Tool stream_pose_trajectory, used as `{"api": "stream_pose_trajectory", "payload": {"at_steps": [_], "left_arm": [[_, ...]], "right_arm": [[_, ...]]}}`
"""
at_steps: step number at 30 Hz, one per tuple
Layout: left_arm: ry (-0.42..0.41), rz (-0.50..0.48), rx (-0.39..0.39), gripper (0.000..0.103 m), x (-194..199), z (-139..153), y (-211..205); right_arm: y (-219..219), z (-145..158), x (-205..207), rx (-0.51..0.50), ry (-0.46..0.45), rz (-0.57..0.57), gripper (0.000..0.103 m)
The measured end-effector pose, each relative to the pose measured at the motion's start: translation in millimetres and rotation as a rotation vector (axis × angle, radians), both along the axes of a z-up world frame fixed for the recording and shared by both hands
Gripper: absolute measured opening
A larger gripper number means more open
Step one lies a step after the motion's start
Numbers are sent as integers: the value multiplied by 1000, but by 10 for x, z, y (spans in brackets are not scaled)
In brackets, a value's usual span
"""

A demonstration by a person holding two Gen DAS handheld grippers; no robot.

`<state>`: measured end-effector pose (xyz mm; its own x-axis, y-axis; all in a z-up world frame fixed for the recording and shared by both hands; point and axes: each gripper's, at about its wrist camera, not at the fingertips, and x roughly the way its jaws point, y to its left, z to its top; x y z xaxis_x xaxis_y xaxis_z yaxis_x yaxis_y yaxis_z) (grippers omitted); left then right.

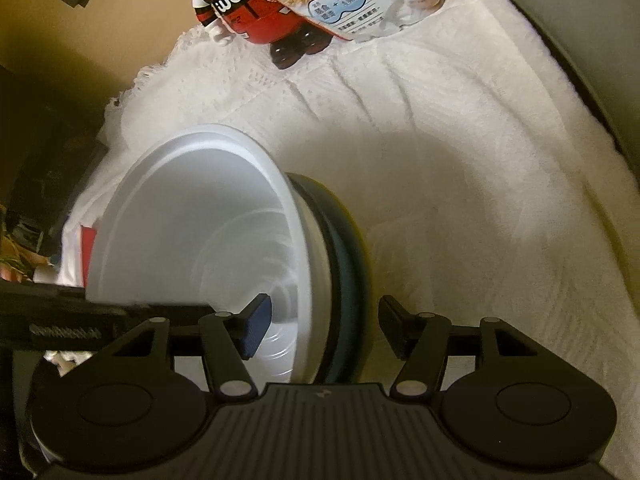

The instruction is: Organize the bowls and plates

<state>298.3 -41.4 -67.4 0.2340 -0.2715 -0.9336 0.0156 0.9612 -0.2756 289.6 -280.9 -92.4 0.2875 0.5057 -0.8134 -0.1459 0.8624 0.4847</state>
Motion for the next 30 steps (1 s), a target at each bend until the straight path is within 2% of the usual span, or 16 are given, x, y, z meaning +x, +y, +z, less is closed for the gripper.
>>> {"api": "stream_pose_trajectory", "payload": {"at_steps": [2, 4, 9, 22, 30], "left_arm": [[-39, -6, 2, 45, 7, 67, -3], [-37, -24, -2, 49, 28, 72, -19], [16, -19, -13, 48, 98, -55, -36], [43, -34, 46, 45, 125, -44, -128], [41, -62, 130, 44, 76, 42, -236]], "right_arm": [[5, 9, 9, -6, -4, -6, 61], [23, 33, 29, -17, -16, -8, 61], [89, 70, 73, -28, -29, 2, 61], [61, 34, 66, 19, -5, 12, 61], [2, -3, 30, 21, 9, -1, 61]]}}
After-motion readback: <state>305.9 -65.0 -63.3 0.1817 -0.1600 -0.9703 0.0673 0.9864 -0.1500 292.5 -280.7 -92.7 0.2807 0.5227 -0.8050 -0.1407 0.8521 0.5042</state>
